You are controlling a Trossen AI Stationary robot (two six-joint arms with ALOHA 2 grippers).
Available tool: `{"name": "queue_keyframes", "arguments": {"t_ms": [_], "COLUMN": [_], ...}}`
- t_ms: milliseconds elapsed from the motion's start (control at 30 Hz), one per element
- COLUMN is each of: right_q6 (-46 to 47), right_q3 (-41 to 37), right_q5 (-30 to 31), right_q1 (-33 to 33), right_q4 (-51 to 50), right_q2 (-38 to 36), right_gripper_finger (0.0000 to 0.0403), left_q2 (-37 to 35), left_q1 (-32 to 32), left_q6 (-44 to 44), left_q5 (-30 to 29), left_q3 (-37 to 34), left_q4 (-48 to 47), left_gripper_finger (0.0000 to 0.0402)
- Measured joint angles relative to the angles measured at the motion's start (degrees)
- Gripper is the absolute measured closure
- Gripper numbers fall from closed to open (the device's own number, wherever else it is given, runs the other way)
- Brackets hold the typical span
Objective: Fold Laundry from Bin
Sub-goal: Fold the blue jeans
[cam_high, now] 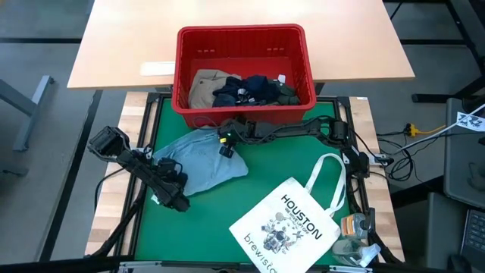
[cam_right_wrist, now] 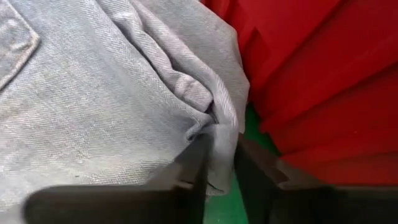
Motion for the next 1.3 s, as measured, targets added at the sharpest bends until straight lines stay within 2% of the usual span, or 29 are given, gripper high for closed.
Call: {"name": "queue_keyframes", "arguments": {"t_ms": [100,200,367,533,600,700,833,1033,1200,1300], "right_q6": [0.0,0.1,0.1,0.3,0.9,4.4,2.3,-0.3,-0.2,-0.1], "right_q3": [0.0,0.1,3.5,8.8,10.3,11.0,9.1,3.3,-0.7,-1.4], "right_q5": [1.5,1.3,2.0,0.2,-1.9,-8.9,-16.0,-15.6,-15.4,-16.4], "right_q1": [0.0,0.0,1.0,1.8,2.0,2.3,3.3,5.8,7.6,9.1], "right_q4": [-0.3,-1.1,-8.4,-18.0,-20.4,-21.2,-18.9,-15.0,-14.5,-18.3], "right_q2": [0.0,-0.4,-1.3,-1.3,-1.3,-1.3,-0.7,1.9,1.7,1.5], "right_gripper_finger": [0.0277,0.0256,0.0253,0.0255,0.0255,0.0255,0.0255,0.0255,0.0255,0.0255], "left_q2": [0.0,0.0,-1.5,-1.5,-1.5,-1.5,-1.4,-1.6,-1.6,-1.5], "left_q1": [0.5,0.8,0.8,0.8,0.6,0.5,0.1,0.0,-0.9,-2.5], "left_q6": [1.6,1.8,4.7,10.3,12.8,15.3,17.2,19.0,20.0,20.1], "left_q5": [1.1,3.0,-1.0,-1.5,-1.5,-2.3,-4.8,-6.0,-6.2,-5.5], "left_q3": [0.5,2.8,7.4,12.8,13.9,14.0,10.5,3.7,3.9,5.3], "left_q4": [-1.7,-6.5,-6.4,-5.3,-2.1,4.9,16.0,30.5,35.9,40.2], "left_gripper_finger": [0.0224,0.0223,0.0223,0.0223,0.0223,0.0223,0.0223,0.0223,0.0223,0.0223]}}
